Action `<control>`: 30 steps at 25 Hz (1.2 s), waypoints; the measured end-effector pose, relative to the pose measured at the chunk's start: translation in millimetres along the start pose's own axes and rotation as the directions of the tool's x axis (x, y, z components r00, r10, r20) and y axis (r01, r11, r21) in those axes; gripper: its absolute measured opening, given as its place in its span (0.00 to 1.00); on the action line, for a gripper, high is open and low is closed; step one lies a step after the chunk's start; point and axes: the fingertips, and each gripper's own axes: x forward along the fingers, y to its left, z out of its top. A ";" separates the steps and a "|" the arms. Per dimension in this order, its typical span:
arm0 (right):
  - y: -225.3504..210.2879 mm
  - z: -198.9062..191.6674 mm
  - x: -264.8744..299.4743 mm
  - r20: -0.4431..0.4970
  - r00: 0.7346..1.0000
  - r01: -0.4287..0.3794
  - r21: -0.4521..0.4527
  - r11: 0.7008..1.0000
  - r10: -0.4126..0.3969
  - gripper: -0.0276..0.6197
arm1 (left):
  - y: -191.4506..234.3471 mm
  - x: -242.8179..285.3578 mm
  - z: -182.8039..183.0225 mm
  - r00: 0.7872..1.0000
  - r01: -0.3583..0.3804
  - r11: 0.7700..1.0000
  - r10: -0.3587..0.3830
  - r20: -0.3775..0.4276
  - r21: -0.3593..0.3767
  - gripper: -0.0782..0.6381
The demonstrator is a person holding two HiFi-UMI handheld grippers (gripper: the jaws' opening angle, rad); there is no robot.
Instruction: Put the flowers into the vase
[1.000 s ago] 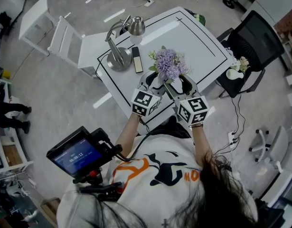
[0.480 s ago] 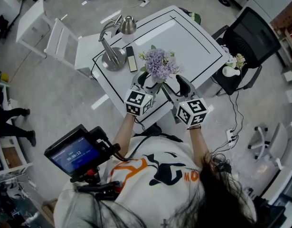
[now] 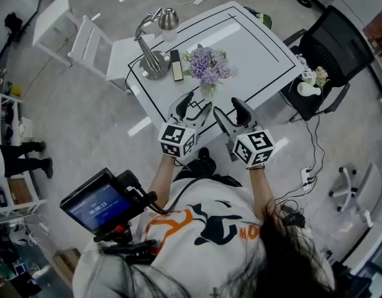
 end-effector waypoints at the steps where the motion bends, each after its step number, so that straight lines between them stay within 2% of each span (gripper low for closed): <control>1: 3.9 -0.8 -4.8 0.003 1.000 -0.008 0.001 1.000 0.008 0.49 | -6.2 -6.0 1.5 1.000 0.004 1.000 -0.004 0.005 0.007 0.50; 5: 22.8 -9.0 -26.7 0.003 0.999 -0.038 -0.005 0.999 0.038 0.49 | -33.2 -32.6 1.8 1.000 0.015 1.000 -0.016 0.016 0.025 0.48; 11: 51.0 -28.6 -62.4 0.004 0.998 -0.062 0.003 0.998 0.062 0.44 | -71.6 -71.5 -17.2 1.000 0.009 1.000 -0.008 -0.004 0.023 0.41; 15: 69.8 -35.6 -84.9 0.020 0.998 -0.053 0.005 0.999 0.053 0.33 | -91.0 -100.6 -21.8 1.000 -0.001 1.000 0.001 -0.010 0.013 0.36; 22: 83.8 -42.1 -92.5 0.042 0.999 -0.030 0.032 0.999 0.028 0.18 | -99.7 -128.3 -21.5 1.000 -0.009 1.000 0.009 -0.005 0.023 0.29; 30: 105.3 -43.5 -85.7 0.058 0.998 -0.001 0.024 1.000 -0.001 0.11 | -93.0 -147.2 -9.3 0.999 0.010 0.999 -0.011 0.036 0.038 0.23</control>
